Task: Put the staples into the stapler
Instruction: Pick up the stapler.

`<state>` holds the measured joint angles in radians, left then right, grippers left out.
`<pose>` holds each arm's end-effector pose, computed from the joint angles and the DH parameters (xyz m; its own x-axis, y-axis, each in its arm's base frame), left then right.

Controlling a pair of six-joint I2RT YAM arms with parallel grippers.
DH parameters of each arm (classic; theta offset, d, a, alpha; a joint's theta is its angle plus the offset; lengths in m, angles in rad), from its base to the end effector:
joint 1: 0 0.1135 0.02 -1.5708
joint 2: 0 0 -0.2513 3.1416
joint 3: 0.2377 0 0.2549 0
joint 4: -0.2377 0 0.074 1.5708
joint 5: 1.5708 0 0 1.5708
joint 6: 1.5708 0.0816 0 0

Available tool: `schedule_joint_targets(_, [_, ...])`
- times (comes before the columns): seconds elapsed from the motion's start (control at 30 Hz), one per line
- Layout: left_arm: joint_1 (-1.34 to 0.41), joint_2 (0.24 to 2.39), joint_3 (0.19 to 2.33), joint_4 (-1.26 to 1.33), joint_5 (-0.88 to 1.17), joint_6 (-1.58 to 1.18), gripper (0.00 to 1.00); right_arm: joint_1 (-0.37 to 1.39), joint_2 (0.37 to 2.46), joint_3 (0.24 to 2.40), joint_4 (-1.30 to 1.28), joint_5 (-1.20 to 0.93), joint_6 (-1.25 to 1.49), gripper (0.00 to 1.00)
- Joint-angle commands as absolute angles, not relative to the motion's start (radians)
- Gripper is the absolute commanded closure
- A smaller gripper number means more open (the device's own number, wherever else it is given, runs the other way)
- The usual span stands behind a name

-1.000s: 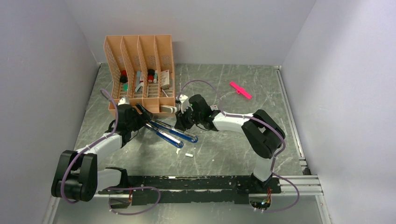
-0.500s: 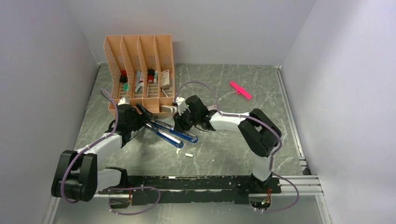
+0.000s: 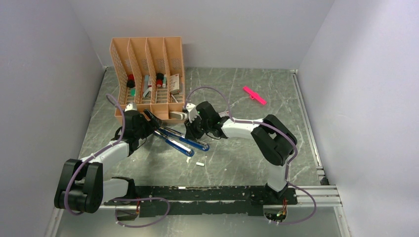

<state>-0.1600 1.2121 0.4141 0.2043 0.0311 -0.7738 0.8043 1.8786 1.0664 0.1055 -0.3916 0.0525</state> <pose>0.2727 -0.0466 0.1263 -0.5241 -0.6230 -0.5807 -0.2539 0.7651 -0.5917 0.2715 0.3268 0.1174 -0.4953 -0.4444 -0.7465 -0.8423 0.4560 0.2874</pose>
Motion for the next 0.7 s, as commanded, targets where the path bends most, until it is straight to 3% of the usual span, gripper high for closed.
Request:
schedule_joint_targets(0.0, [-0.166,1.216,0.412,0.247,0.054,-0.767,0.2,0.806,1.881,1.085,0.114,-0.382,0.044,0.74])
schedule_joint_targets(0.17, [-0.166,1.216,0.41,0.247,0.054,-0.767,0.2,0.805,1.871,1.076,0.124,-0.383,0.048,0.66])
schedule_joint_targets(0.67, [-0.166,1.216,0.411,0.245,0.056,-0.767,0.2,0.805,1.851,1.059,0.139,-0.36,0.049,0.64])
